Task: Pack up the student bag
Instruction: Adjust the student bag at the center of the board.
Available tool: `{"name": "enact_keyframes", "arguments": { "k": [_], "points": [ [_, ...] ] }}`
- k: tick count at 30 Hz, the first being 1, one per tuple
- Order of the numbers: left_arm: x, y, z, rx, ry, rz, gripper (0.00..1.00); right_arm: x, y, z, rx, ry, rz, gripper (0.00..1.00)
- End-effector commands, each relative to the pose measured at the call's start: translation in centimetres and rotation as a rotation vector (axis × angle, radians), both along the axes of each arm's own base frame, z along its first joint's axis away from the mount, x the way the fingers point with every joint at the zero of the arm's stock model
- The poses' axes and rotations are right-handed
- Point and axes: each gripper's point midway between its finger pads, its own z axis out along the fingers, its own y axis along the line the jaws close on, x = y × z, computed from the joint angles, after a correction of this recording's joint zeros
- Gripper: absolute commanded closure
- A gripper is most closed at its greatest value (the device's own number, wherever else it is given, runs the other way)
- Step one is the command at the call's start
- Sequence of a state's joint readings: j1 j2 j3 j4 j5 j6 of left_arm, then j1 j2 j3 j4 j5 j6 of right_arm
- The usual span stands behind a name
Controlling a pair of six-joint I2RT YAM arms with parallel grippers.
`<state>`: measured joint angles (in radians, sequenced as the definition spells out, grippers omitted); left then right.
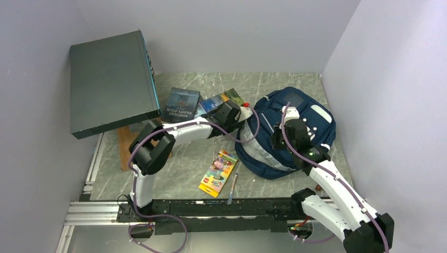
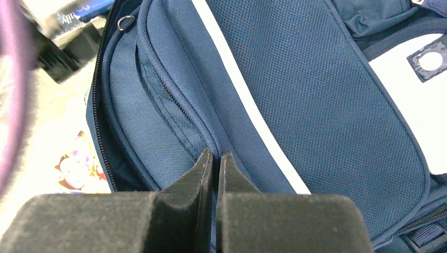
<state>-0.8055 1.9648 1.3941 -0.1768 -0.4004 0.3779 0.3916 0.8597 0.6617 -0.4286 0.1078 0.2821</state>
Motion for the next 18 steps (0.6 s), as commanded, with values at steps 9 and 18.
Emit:
{"name": "enact_keyframes", "arguments": {
  "k": [9, 18],
  "points": [
    [2.6, -2.2, -2.9, 0.271, -0.142, -0.195, 0.22, -0.4, 0.2, 3.0, 0.191, -0.107, -0.095, 1.00],
    [4.7, -1.6, -4.8, 0.442, -0.160, -0.095, 0.29, -0.7, 0.6, 3.1, 0.213, -0.104, -0.080, 1.00]
  ]
}}
